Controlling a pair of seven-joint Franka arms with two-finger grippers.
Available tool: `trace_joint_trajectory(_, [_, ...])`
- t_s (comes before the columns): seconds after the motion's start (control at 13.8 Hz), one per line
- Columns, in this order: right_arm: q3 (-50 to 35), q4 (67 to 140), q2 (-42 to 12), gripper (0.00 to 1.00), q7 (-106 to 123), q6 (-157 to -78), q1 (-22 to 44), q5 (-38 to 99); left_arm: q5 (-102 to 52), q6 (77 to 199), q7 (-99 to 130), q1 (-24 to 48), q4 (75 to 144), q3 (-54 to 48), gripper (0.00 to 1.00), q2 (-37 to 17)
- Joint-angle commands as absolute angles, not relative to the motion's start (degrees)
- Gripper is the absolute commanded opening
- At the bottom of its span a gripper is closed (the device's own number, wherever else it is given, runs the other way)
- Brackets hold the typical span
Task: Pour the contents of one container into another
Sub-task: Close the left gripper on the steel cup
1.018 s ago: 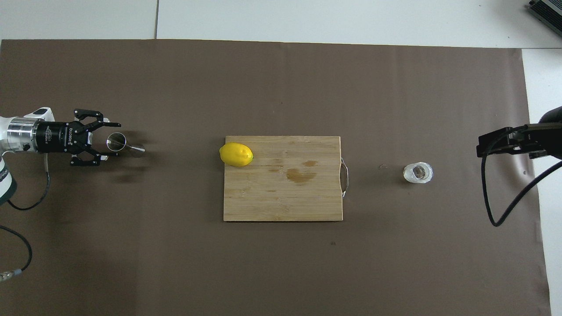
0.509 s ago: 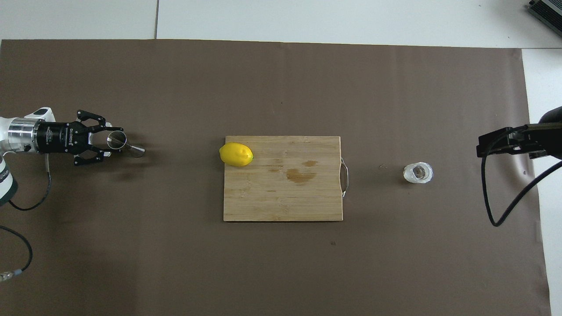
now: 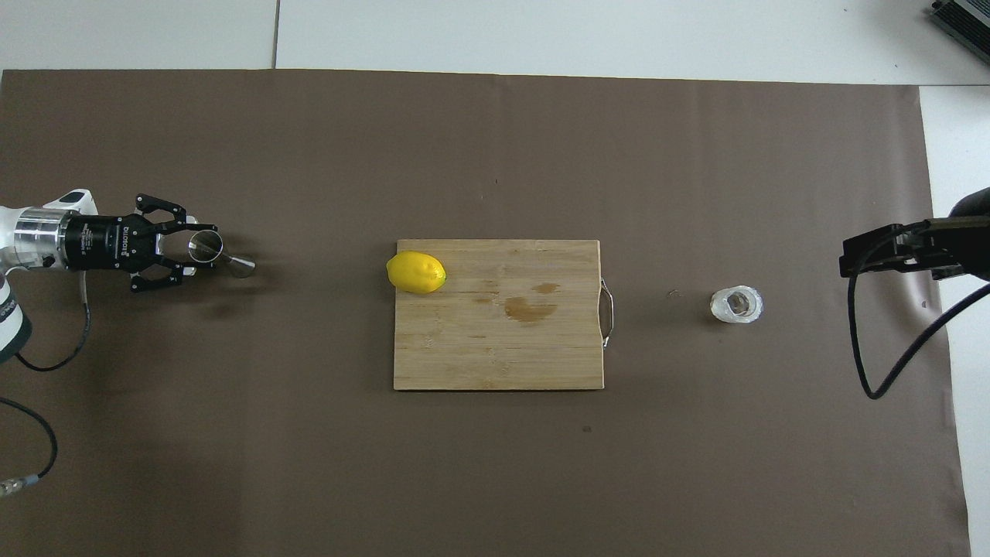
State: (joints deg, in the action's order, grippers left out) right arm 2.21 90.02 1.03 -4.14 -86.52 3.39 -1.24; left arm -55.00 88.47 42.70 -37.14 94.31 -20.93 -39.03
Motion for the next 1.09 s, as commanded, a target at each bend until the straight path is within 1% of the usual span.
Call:
trace_joint_trajectory(0.0, [2.1,91.3,2.2,1.0,-3.2,-86.6,2.8,0.1,-55.9,88.8,42.1,-38.2,96.5,-21.8,0.56,-38.6])
trace_joint_trajectory(0.07, [2.2,91.2,2.2,1.0,-3.2,-86.6,2.8,0.2,-55.9,88.8,42.0,-38.2,96.5,-21.8,0.6,-38.5])
trace_joint_trajectory(0.22, [2.2,91.3,2.2,1.0,-3.2,-86.6,2.8,0.1,-56.0,88.7,42.0,-38.2,96.6,-21.8,0.62,-38.5])
trace_joint_trajectory(1.02, [2.1,91.3,2.2,1.0,-3.2,-86.6,2.9,0.2,-55.5,85.6,42.5,-38.8,96.7,-22.1,0.6,-38.3])
